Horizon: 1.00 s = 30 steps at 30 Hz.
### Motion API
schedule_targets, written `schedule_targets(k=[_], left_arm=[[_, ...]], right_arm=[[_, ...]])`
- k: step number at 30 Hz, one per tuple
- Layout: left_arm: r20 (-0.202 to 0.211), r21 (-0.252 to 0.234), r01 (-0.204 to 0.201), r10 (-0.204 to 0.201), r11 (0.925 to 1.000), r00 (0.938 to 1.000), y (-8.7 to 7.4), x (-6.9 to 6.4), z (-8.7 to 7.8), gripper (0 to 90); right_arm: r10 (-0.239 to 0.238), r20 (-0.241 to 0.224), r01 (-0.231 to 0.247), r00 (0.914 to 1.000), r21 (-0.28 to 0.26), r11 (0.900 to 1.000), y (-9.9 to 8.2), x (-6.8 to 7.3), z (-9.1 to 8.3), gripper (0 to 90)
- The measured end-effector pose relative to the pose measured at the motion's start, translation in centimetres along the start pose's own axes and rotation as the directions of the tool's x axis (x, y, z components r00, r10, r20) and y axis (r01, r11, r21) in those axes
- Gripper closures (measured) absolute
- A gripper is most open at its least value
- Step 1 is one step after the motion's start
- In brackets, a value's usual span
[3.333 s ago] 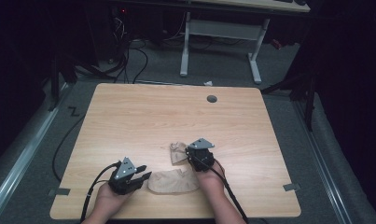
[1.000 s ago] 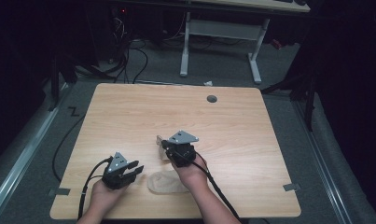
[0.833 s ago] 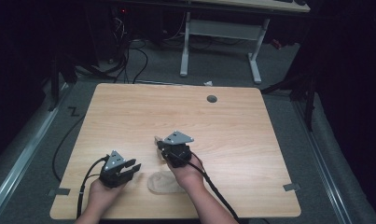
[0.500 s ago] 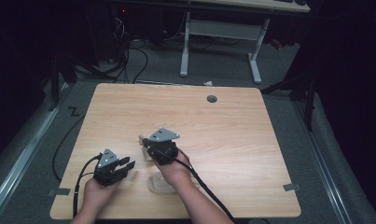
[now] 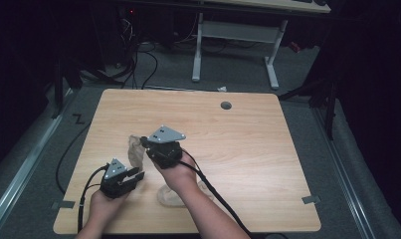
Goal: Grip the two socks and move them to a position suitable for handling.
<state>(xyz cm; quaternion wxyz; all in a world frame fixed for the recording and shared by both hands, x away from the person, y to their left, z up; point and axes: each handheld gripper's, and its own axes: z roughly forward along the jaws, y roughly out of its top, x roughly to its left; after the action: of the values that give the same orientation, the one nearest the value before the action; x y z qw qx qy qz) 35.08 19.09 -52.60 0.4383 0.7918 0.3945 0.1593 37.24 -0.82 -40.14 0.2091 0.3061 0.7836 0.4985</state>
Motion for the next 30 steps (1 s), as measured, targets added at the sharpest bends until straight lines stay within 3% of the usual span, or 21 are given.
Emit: schedule_targets(k=[9, 15, 18, 19, 21, 30], left_arm=[[0.007, 0.009, -0.008, 0.008, 0.9999, 0.9999, 0.0, -0.1, 0.2, 67.0], [0.01, 0.02, -0.012, 0.012, 0.9997, 0.9999, -0.1, -0.2, 0.5, 66.9], [0.012, 0.028, -0.017, 0.017, 0.9995, 0.9998, -0.1, -0.4, 0.6, 66.9], [0.012, 0.028, -0.017, 0.017, 0.9995, 0.9998, -0.1, -0.4, 0.6, 66.8], [0.012, 0.027, -0.018, 0.017, 0.9995, 0.9998, -0.1, -0.5, 0.6, 66.9], [0.016, 0.044, -0.031, 0.03, 0.9985, 0.9994, -0.1, -0.8, 0.9, 65.5]], right_arm=[[-0.001, 0.096, -0.007, 0.9954, 0.081, 0.9967, -3.7, -2.1, -0.9, 89.2], [0.042, 0.163, -0.062, 0.9858, 0.12, 0.9908, -6.7, -4.5, -2.0, 89.2], [0.074, 0.197, -0.105, 0.9775, 0.151, 0.9829, -9.0, -5.9, -2.7, 89.1], [0.074, 0.197, -0.105, 0.9775, 0.151, 0.9829, -9.0, -5.9, -2.7, 89.1], [0.094, 0.221, -0.136, 0.9707, 0.184, 0.9735, -10.7, -6.7, -2.9, 89.1], [0.134, 0.26, -0.196, 0.9562, 0.23, 0.9531, -13.7, -8.3, -3.6, 88.6]])
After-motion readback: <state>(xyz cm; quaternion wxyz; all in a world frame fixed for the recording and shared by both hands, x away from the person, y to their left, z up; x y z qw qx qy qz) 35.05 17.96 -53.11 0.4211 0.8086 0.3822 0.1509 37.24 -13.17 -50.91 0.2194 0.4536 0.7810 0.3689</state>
